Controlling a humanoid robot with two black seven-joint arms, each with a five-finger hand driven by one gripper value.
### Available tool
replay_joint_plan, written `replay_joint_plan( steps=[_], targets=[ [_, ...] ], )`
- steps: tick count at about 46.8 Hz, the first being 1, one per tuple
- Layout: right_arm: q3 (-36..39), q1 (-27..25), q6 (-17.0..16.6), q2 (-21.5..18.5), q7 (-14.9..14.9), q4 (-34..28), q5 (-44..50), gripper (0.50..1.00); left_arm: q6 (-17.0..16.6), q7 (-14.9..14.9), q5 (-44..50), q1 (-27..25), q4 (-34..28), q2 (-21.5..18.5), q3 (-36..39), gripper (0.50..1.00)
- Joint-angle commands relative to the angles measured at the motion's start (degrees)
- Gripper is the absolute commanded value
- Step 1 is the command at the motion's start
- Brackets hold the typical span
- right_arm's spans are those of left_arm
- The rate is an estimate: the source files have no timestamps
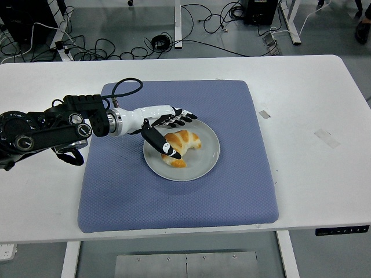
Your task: Place the bread on the table
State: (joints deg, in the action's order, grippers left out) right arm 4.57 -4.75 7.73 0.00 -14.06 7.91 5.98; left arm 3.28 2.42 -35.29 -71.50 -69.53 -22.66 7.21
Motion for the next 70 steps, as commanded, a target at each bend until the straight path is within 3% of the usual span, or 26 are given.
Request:
replay_joint_plan(
  steps=[1,37,55,66,70],
  targets=[
    [0.0,0.0,0.1,0.0,0.0,0.0,0.0,1.0,-0.3,0.0,-0.1,0.5,0.2,0.8,-0.1,0.968],
    [0.0,0.0,0.0,0.0,0.0,0.0,0.0,1.0,-2.8,0.6,-2.1,3.1,1.5,1.7,0.0,0.928],
    [0.0,0.0,0.0,0.0,0.0,0.0,0.0,1.0,-3.9,0.7,-3.6,3.7,1.9,1.6,-0.1,0.783],
    [0.0,0.0,0.0,0.0,0.0,0.0,0.0,1.0,-3.8,0.8,-3.3,3.6,1.8,1.2,-0.2,0.651],
    [0.0,0.0,0.0,0.0,0.0,0.0,0.0,1.0,-3.8,0.8,-3.2,3.5,1.9,1.1,-0.2,0.636]
  ],
)
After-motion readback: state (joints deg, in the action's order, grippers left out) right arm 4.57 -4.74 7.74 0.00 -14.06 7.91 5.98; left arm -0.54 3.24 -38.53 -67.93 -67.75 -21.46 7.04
